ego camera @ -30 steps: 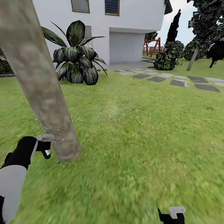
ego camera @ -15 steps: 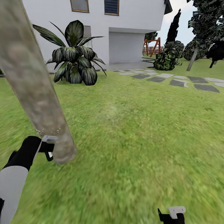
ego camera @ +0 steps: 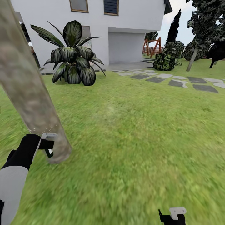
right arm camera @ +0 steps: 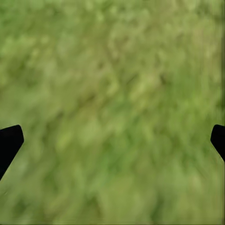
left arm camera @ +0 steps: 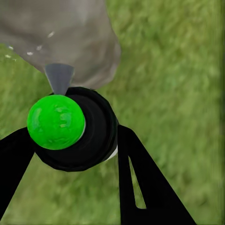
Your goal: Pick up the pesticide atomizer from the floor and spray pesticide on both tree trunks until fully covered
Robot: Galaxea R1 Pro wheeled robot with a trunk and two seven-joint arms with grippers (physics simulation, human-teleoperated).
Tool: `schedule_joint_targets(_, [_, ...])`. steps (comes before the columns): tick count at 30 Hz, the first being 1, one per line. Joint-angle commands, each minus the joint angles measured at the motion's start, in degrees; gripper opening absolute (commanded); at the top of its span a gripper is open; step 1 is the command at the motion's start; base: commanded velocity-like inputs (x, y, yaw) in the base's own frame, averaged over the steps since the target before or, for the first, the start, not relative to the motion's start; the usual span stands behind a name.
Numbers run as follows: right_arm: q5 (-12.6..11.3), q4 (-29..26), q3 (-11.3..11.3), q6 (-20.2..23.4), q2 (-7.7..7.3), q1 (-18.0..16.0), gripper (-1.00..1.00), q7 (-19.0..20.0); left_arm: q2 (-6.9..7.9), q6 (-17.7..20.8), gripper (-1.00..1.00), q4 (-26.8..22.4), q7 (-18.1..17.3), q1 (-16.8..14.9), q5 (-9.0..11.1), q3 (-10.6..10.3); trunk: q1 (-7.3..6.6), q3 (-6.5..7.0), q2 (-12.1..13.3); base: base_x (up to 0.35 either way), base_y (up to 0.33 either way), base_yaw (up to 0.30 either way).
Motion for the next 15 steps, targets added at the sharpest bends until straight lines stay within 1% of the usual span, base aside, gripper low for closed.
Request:
schedule_joint_targets(1, [0.0,0.0,0.0,0.0,0.0,0.0,1.0,0.0,0.0,0.0,-1.0,0.0,0.02,0.01,-0.04,-0.04,0.0,0.0,0.0,0.24,-0.186,0.098])
schedule_joint_targets(5, [0.0,0.0,0.0,0.0,0.0,0.0,1.0,0.0,0.0,-0.03,-1.0,0.44,0.1,0.14,-0.1,-0.17,0.0,0.0,0.0,0.242,-0.185,0.219])
schedule_joint_targets(6, [0.0,0.0,0.0,0.0,0.0,0.0,1.0,0.0,0.0,-0.07,-1.0,0.84,0.14,0.23,-0.1,0.15,0.0,0.0,0.0,0.243,-0.185,0.269])
schedule_joint_targets(8, [0.0,0.0,0.0,0.0,0.0,0.0,1.0,0.0,0.0,-0.36,-1.0,1.07,0.24,1.15,-0.1,1.43,0.0,0.0,0.0,0.239,-0.188,0.275])
schedule_joint_targets(11, [0.0,0.0,0.0,0.0,0.0,0.0,1.0,0.0,-0.03,-0.47,-1.0,1.15,0.33,1.61,-0.09,2.03,0.0,0.0,0.0,0.171,-0.225,0.277])
schedule_joint_targets(12, [0.0,0.0,0.0,0.0,0.0,0.0,1.0,0.0,-0.19,-0.51,-1.0,1.43,0.34,1.74,-0.05,2.07,0.0,0.0,0.0,0.071,-0.259,0.277])
schedule_joint_targets(13, [0.0,0.0,0.0,0.0,0.0,0.0,1.0,0.0,-0.66,-0.59,-1.0,2.13,0.38,2.1,-0.11,2.1,0.0,0.0,0.0,0.036,-0.263,0.245])
schedule_joint_targets(15, [0.0,0.0,0.0,0.0,0.0,0.0,1.0,0.0,-1.34,-0.79,-1.0,3.25,0.48,2.68,-0.17,2.3,0.0,0.0,0.0,0.014,-0.266,0.106])
